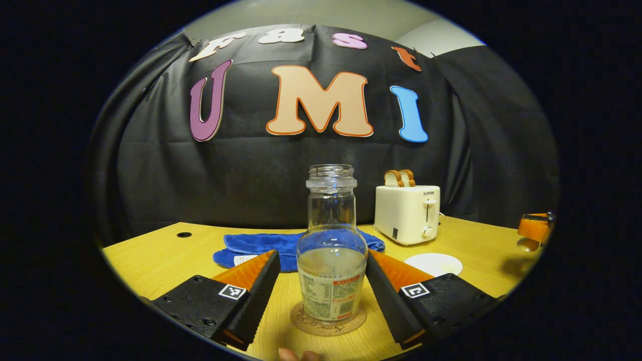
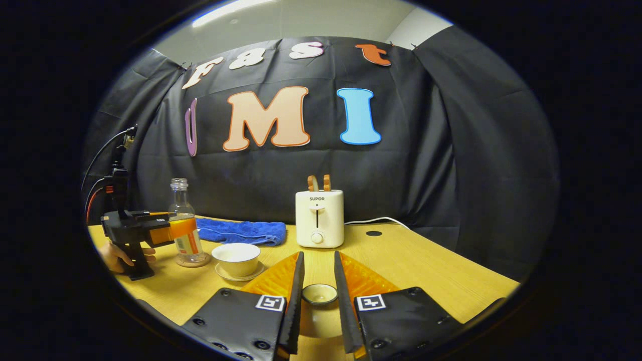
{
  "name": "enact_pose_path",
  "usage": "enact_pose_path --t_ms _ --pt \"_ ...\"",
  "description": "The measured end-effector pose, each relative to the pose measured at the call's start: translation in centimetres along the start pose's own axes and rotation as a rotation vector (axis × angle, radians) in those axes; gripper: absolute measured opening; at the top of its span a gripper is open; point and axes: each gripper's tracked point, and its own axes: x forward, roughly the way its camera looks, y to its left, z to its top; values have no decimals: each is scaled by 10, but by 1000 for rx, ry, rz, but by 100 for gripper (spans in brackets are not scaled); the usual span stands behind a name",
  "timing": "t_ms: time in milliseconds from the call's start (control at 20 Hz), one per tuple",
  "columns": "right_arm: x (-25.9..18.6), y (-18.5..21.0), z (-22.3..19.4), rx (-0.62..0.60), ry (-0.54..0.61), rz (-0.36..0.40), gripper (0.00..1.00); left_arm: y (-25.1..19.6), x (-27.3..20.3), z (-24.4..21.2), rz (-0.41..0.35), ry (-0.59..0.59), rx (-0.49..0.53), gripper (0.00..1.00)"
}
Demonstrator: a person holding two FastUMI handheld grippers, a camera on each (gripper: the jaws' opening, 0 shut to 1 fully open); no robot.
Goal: Open the teacup lid with one hand, grasp the water bottle and pour water into the teacup with the other hand; after pouring, place the water bottle on the coaster and then close the teacup lid.
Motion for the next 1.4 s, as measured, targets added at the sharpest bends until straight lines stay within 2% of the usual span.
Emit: enact_pose_path --t_ms 300,450,500,550,650,850,1400 --pt "11 42 -2 4 7 131 37 25 -61 0 55 2 4 96" --pt "21 67 -4 6 9 183 38 31 -93 3 5 -8 4 96" --pt "24 75 -4 6 10 198 38 43 -103 1 23 -5 2 100" --pt "28 83 -4 8 10 214 39 53 -110 3 46 -7 3 95" --pt "36 97 -5 8 12 233 37 61 -119 2 55 -3 5 96" --pt "59 119 -7 8 15 231 37 72 -121 2 84 2 6 95" --pt "118 159 -17 2 43 221 38 72 -125 3 82 4 7 95"
